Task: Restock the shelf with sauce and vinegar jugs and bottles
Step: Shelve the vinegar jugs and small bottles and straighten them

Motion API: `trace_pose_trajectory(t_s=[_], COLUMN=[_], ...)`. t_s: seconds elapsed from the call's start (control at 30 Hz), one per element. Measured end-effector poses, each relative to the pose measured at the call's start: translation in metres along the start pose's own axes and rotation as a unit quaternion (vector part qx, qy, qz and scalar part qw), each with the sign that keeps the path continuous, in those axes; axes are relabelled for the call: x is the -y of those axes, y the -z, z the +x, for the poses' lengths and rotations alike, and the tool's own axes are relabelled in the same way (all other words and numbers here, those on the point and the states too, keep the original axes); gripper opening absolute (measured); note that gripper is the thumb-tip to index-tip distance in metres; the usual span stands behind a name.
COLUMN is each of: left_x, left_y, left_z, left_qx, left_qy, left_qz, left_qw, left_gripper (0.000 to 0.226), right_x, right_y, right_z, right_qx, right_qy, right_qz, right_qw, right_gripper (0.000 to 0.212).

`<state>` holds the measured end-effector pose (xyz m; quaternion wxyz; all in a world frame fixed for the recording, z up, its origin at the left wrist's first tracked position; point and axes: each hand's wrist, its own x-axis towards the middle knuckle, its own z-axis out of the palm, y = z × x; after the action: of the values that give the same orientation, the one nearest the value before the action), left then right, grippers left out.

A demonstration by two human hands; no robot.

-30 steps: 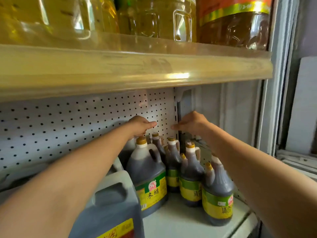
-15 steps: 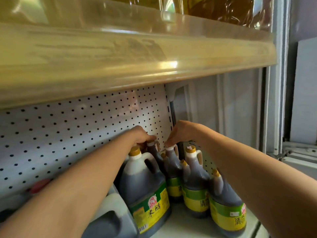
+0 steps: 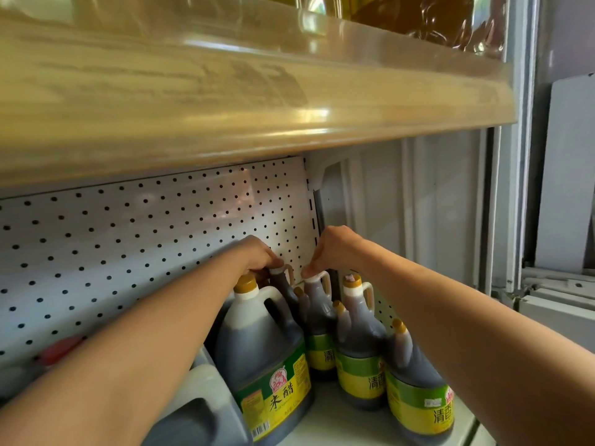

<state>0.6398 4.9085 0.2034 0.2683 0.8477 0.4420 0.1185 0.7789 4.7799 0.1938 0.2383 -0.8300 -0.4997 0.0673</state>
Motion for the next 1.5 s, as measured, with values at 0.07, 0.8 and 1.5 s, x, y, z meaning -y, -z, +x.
trace_pose_trajectory(t_s=[0.07, 0.8, 1.5], left_x=[0.000, -0.010, 0.120], left_y=[0.000, 0.045, 0.023], left_z=[0.001, -0.060, -0.313], left_qx=[-0.003, -0.064, -0.239], left_qy=[-0.006, -0.074, -0.021], left_qz=[-0.001, -0.084, 0.015], left_qw=[1.000, 0.992, 0.971], left_gripper=[0.029, 0.052, 0.060], right_x=[-0.001, -0.001, 0.055], right_y=[-0.001, 0.021, -0.092], right_z=[0.000, -0.045, -0.201], right_qx=[-0.005, -0.126, 0.179], right_qy=[0.003, 0.040, 0.290], right_qz=[0.003, 0.028, 0.356], right_qw=[1.000, 0.991, 0.870], right_gripper=[0.055, 0.043, 0.080])
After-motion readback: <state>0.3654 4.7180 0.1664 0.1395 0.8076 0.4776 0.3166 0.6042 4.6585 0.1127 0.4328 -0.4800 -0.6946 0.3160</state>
